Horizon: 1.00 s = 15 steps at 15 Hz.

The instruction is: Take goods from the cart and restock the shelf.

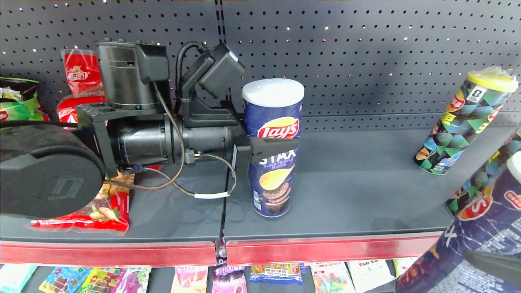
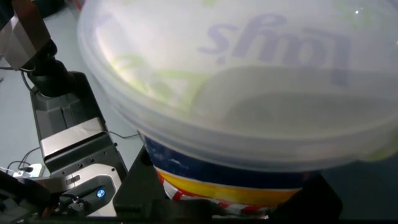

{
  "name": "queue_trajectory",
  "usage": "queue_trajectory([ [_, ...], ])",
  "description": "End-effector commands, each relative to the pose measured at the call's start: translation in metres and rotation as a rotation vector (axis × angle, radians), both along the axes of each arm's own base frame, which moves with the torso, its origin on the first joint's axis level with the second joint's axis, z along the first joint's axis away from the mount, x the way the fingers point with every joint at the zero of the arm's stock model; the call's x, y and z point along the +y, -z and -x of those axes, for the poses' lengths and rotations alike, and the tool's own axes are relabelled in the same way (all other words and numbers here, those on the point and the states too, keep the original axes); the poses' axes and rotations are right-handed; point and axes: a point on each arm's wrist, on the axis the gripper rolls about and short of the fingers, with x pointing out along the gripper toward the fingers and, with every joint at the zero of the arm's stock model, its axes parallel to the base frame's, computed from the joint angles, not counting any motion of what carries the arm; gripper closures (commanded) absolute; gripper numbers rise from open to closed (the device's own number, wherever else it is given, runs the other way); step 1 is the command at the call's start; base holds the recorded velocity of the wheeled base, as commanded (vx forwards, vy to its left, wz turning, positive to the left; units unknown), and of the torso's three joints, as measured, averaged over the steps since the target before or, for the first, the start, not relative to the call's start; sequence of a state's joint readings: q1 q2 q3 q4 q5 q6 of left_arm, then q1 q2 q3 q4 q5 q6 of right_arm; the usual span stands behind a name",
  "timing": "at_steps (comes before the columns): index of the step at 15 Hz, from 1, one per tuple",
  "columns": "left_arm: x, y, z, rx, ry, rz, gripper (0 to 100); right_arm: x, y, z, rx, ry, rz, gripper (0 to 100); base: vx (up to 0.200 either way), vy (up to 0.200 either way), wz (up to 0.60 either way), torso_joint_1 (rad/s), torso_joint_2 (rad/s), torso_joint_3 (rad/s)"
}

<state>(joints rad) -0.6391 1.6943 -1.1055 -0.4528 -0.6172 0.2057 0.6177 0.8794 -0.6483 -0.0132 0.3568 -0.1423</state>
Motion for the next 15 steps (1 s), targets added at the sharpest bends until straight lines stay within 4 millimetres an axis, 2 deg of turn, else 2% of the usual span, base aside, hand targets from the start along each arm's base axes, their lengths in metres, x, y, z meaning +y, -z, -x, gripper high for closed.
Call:
queue_trajectory([
  [1, 0.001, 0.006, 0.006, 0.015, 0.014, -0.012, 100, 0.000, -0.001, 0.000, -0.003, -0.001, -0.002, 100, 0.000, 0.000, 0.00, 0.000, 0.00, 0.000],
  [5, -0.003, 0.018, 0.010, 0.029, 0.038, -0.039, 100, -0.001, 0.000, 0.002, -0.005, -0.001, -0.004, 100, 0.000, 0.000, 0.00, 0.000, 0.00, 0.000],
  [15, -0.001, 0.029, 0.013, 0.043, 0.093, -0.061, 100, -0.001, -0.003, 0.001, -0.011, 0.001, -0.010, 100, 0.000, 0.000, 0.00, 0.000, 0.00, 0.000],
])
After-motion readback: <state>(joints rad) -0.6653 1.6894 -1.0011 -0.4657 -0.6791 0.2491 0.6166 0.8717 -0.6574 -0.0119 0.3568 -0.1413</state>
